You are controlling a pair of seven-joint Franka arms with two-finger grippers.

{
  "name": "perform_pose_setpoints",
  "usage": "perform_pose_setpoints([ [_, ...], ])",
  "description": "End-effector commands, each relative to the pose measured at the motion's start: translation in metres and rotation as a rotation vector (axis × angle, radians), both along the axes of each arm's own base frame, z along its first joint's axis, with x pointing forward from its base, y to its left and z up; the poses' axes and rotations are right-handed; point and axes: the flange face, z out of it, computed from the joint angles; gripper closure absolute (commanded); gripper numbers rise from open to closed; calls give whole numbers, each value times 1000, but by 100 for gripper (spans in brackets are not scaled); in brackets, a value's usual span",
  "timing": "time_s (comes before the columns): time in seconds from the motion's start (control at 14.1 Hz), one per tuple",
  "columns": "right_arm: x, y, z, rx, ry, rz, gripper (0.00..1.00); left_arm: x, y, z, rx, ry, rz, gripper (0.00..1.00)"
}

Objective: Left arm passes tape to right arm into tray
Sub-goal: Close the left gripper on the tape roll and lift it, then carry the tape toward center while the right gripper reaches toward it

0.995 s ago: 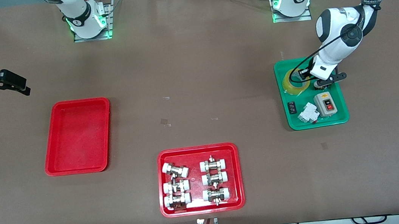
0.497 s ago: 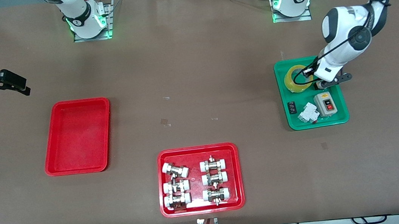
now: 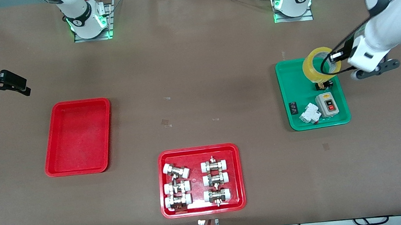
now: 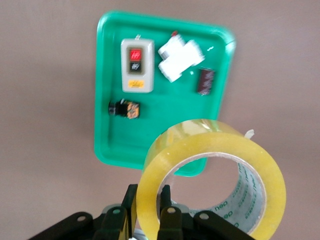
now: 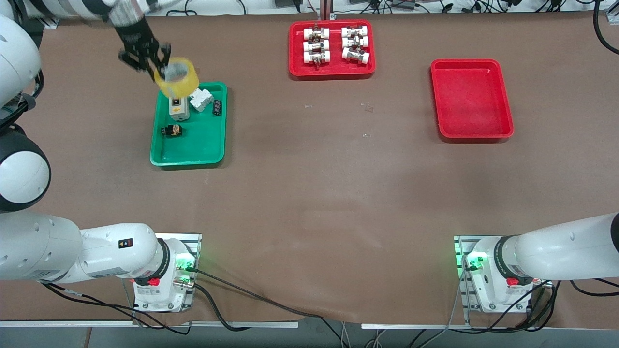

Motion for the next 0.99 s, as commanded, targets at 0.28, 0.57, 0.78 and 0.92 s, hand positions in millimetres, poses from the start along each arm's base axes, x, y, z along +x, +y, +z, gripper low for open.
perform_pose_setpoints([
  [0.28, 19, -14, -44, 135, 106, 29, 0, 35, -152, 12, -147, 4, -8, 100],
  [0.57, 27, -37, -89, 405, 208, 120, 0, 42, -256, -28, -291, 15, 262, 100],
  [0.78, 41, -38, -127, 641, 240, 149, 0, 30, -334, -80, -344, 97, 522, 100],
  [0.92, 54, -19, -150, 771, 251, 138, 0, 27, -359, -100, -400, 202, 701, 100],
])
